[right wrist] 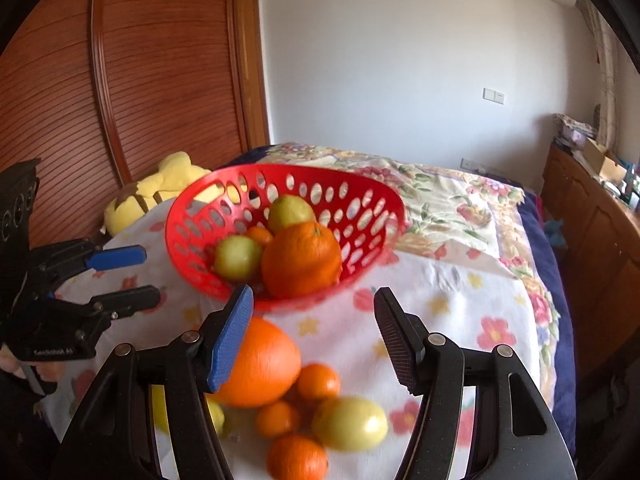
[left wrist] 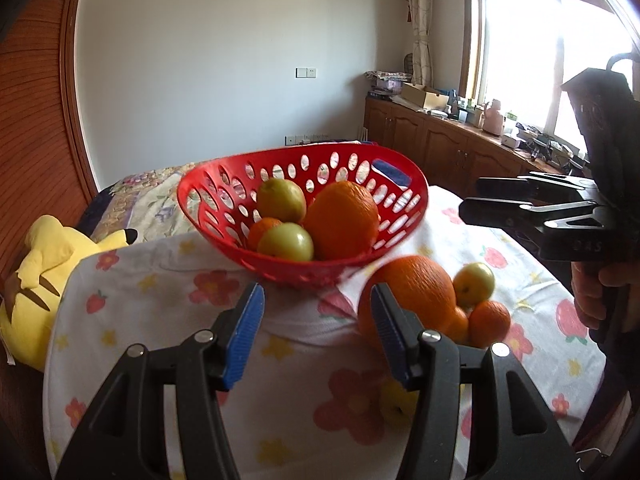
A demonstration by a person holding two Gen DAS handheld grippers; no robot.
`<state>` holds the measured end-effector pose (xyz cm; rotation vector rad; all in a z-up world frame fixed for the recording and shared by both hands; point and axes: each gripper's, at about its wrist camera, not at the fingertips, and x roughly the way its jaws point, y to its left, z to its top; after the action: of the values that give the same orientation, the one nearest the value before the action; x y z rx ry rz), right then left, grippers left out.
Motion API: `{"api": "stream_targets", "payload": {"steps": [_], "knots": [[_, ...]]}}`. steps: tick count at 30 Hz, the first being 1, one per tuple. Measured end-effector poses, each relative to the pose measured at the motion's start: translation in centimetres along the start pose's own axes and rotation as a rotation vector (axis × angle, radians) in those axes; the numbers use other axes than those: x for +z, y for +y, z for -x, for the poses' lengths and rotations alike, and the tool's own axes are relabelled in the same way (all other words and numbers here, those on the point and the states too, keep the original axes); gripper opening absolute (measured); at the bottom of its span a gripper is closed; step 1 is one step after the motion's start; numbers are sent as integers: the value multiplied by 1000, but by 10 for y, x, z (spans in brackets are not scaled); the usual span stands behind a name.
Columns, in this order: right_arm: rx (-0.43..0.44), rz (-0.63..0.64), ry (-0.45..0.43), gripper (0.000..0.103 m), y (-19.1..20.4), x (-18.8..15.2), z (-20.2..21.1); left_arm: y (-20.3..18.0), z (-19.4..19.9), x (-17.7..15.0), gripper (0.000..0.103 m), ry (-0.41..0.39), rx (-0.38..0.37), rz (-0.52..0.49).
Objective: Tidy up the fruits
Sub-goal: 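Withdraw both open grippers from the basket toward the remaining fruit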
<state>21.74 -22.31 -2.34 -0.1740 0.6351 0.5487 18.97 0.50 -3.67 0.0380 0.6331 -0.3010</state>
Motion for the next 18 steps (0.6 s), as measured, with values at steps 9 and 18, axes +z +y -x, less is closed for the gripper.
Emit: {"api": "stream_targets", "payload": {"steps": [9, 18], "knots": [[-42, -46, 25, 64, 2, -41, 24, -22, 8, -26, 56, 14, -16, -12], [-47, -99, 42, 59, 5, -79, 38, -37, 19, -45, 56, 23, -24, -17]]}}
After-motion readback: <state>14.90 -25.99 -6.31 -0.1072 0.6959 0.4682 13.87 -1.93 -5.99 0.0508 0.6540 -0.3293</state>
